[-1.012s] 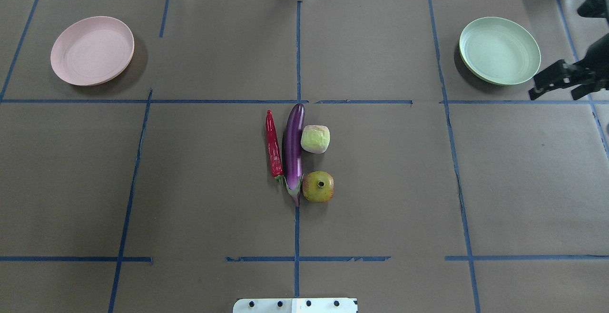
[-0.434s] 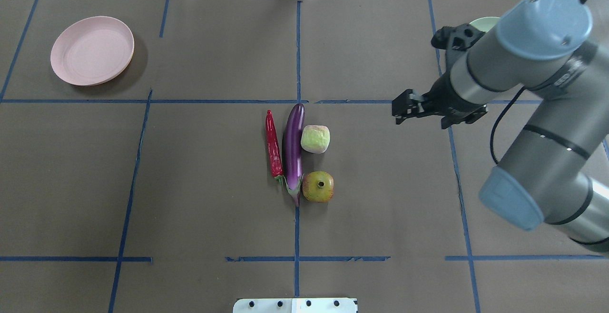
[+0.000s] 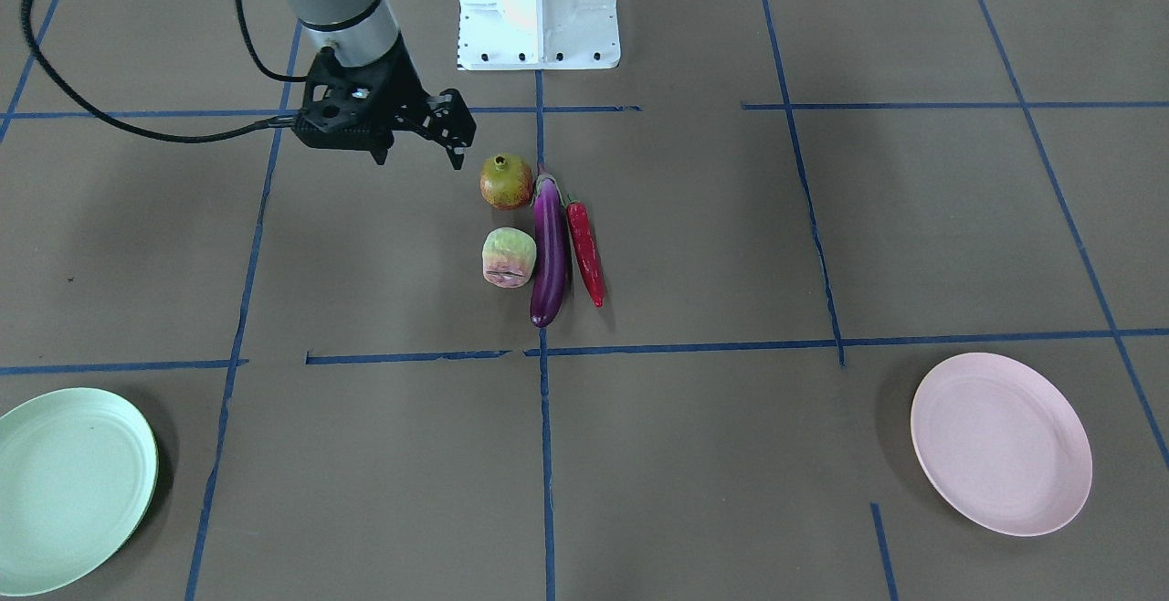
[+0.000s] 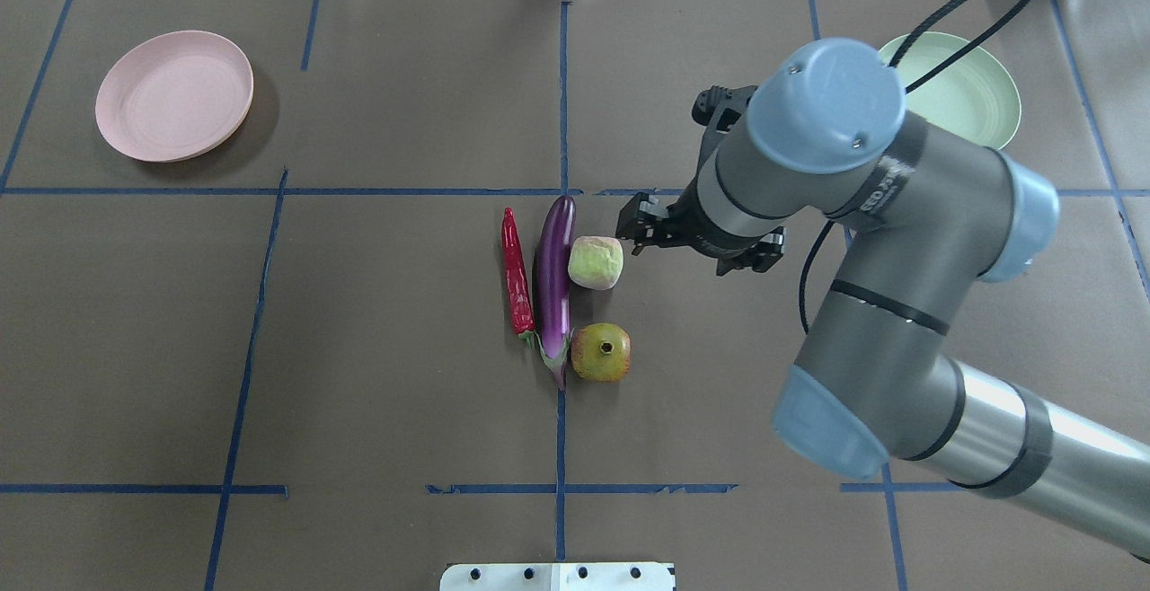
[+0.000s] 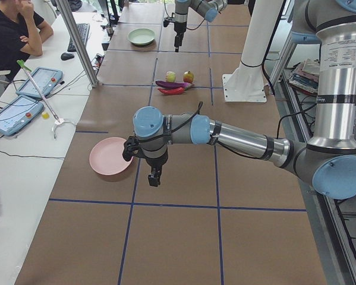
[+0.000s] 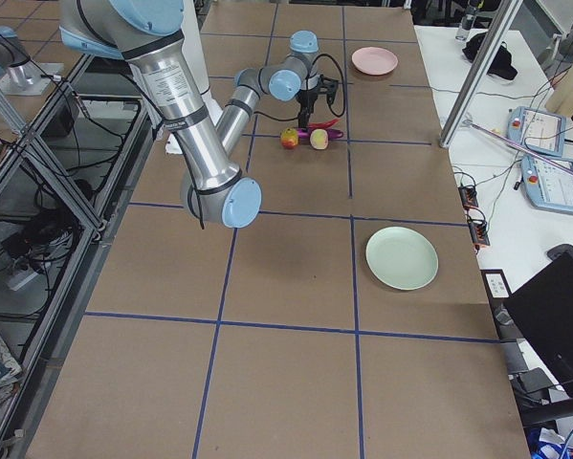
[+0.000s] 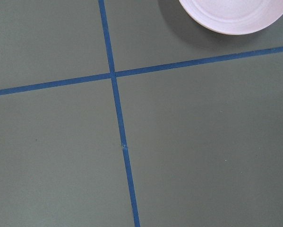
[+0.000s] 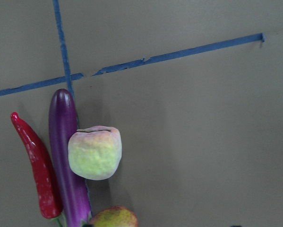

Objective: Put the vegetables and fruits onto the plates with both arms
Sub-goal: 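Move the right gripper down over the yellow-red apple, then close the right gripper on the yellow-red apple, then carry the apple to the green plate while the left arm reaches for the chili, then grasp the red chili with the left gripper while the right releases the apple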

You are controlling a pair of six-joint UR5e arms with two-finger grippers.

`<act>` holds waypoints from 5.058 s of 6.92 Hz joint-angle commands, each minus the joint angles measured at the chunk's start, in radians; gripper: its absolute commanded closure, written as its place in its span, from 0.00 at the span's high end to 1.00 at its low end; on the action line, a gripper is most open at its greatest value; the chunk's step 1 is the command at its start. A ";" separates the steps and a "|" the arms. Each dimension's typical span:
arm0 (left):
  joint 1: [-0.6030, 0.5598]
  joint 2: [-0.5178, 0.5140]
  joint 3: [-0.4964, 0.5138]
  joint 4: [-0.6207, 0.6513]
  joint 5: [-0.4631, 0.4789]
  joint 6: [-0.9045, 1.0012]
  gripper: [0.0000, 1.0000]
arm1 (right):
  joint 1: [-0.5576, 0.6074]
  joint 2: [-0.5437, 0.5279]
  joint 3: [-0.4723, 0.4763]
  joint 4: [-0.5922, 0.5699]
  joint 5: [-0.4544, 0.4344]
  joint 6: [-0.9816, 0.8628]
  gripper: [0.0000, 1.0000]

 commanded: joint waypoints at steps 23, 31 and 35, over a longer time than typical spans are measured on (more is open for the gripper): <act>0.126 0.009 -0.068 -0.117 -0.144 -0.180 1.00 | -0.054 -0.071 0.105 -0.217 -0.264 -0.147 0.00; 0.823 -0.543 0.078 -0.342 0.232 -0.968 1.00 | 0.551 -0.057 -0.747 0.337 0.041 -0.783 0.00; 1.026 -0.696 0.350 -0.593 0.466 -1.267 0.93 | 0.576 -0.029 -0.820 0.340 0.036 -0.808 0.99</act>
